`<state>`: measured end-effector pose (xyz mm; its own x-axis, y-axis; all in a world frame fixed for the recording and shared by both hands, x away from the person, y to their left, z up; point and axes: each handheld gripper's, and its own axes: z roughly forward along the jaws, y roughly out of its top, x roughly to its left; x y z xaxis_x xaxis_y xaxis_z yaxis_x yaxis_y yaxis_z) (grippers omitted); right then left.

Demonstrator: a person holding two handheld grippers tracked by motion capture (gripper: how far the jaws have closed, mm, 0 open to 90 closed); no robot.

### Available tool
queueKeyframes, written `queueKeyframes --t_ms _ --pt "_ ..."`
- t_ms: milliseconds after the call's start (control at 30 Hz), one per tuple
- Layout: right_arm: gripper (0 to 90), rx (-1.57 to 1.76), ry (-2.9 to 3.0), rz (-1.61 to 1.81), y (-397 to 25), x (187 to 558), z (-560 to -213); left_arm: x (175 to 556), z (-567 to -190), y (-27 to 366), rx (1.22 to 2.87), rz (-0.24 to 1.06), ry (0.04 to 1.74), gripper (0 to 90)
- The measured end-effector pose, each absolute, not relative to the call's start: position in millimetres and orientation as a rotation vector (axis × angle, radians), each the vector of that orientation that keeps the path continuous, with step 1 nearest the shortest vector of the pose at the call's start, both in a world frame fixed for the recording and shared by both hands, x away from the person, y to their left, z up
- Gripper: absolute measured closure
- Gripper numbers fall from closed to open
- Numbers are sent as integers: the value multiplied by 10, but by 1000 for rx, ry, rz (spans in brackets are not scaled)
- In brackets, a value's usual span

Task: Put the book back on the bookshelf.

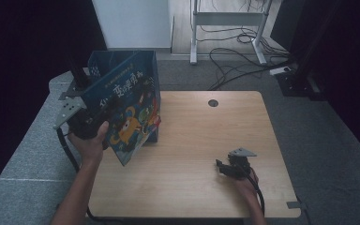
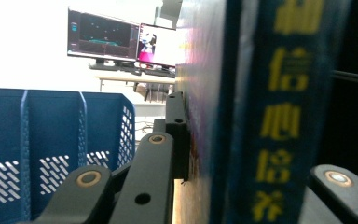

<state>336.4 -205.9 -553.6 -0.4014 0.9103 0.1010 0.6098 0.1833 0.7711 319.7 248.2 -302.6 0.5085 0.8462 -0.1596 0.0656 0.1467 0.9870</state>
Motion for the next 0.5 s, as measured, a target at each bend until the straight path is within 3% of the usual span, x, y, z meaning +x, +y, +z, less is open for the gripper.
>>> queueKeyframes --t_ms 500 --pt "375 1415 2086 1043 -2028 3356 -5535 3303 -2971 2590 1282 759 953 824"
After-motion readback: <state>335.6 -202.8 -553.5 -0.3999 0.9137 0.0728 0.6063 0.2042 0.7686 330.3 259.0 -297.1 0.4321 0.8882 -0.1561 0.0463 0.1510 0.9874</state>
